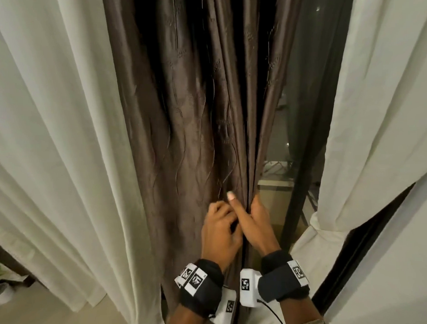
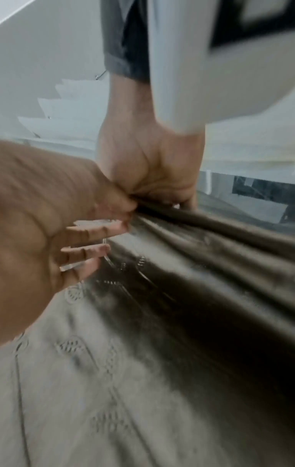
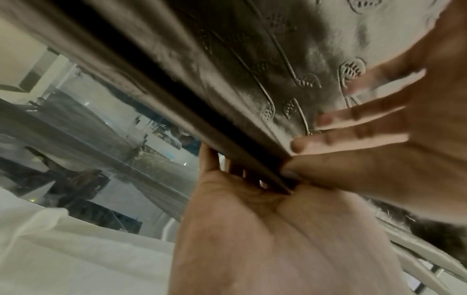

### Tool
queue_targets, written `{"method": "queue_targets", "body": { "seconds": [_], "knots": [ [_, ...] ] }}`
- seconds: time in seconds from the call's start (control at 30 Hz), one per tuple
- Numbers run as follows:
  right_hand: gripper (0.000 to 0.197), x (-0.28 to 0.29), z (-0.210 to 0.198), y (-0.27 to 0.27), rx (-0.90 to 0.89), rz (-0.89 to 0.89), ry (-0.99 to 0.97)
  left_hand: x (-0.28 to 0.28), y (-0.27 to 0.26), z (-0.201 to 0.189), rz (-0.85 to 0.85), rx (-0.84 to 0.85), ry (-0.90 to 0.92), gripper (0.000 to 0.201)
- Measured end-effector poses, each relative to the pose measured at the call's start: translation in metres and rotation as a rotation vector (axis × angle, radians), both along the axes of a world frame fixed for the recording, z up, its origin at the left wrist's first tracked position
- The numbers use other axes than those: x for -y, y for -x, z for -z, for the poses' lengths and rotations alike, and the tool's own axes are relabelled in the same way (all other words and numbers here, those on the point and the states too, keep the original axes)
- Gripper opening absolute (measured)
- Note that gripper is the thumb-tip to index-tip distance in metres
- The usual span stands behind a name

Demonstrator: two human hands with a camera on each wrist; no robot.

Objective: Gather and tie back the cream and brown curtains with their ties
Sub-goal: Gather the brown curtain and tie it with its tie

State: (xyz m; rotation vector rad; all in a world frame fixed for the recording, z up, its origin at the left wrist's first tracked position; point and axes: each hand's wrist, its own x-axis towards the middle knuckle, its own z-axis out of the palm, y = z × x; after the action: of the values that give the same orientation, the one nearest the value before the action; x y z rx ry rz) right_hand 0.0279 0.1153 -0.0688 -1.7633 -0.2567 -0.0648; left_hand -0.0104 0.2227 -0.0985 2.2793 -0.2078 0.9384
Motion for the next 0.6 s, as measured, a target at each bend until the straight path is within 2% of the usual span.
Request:
{"method": "queue_targets", "body": {
  "seconds": [0.07, 0.13, 0.2, 0.27, 0.3, 0.33, 0.4, 0.43, 0.5, 0.6],
  "knots": [
    [0.034, -0.001, 0.006, -0.004, -0.003, 0.074, 0.011, -0.011, 0.009, -0.009, -0.102, 0.154, -0.026, 0.019],
    [0.031, 0.001, 0.009, -0.004, -0.013, 0.109, 0.008, -0.029, 0.019, -0.018, -0.293, 0.308, 0.055, 0.031],
    [0.029, 0.002, 0.009, 0.000, -0.007, 0.122, 0.035, -0.054, 0.021, -0.024, -0.567, 0.315, 0.212, 0.052],
    [0.029, 0.001, 0.007, 0.002, -0.004, 0.145, 0.052, -0.079, 0.017, -0.024, -0.727, 0.265, 0.402, 0.068],
    [0.029, -0.001, 0.006, 0.003, -0.002, 0.151, 0.061, -0.088, 0.014, -0.020, -0.725, 0.267, 0.458, 0.064],
    [0.029, -0.003, 0.004, 0.004, 0.004, 0.149, 0.064, -0.093, 0.012, -0.017, -0.670, 0.284, 0.488, 0.052],
    [0.029, -0.009, 0.000, 0.007, 0.001, 0.128, 0.032, -0.090, 0.012, -0.013, -0.482, 0.310, 0.486, 0.027],
    [0.028, -0.013, -0.002, 0.009, -0.012, 0.112, 0.009, -0.084, 0.012, -0.012, -0.409, 0.315, 0.463, 0.021],
    [0.034, -0.019, -0.005, 0.015, -0.047, 0.062, -0.033, -0.066, 0.011, -0.013, -0.265, 0.303, 0.443, 0.017],
    [0.064, -0.027, -0.009, 0.022, -0.079, -0.029, -0.091, -0.037, 0.013, -0.022, -0.036, 0.166, 0.319, 0.019]
  ]
}}
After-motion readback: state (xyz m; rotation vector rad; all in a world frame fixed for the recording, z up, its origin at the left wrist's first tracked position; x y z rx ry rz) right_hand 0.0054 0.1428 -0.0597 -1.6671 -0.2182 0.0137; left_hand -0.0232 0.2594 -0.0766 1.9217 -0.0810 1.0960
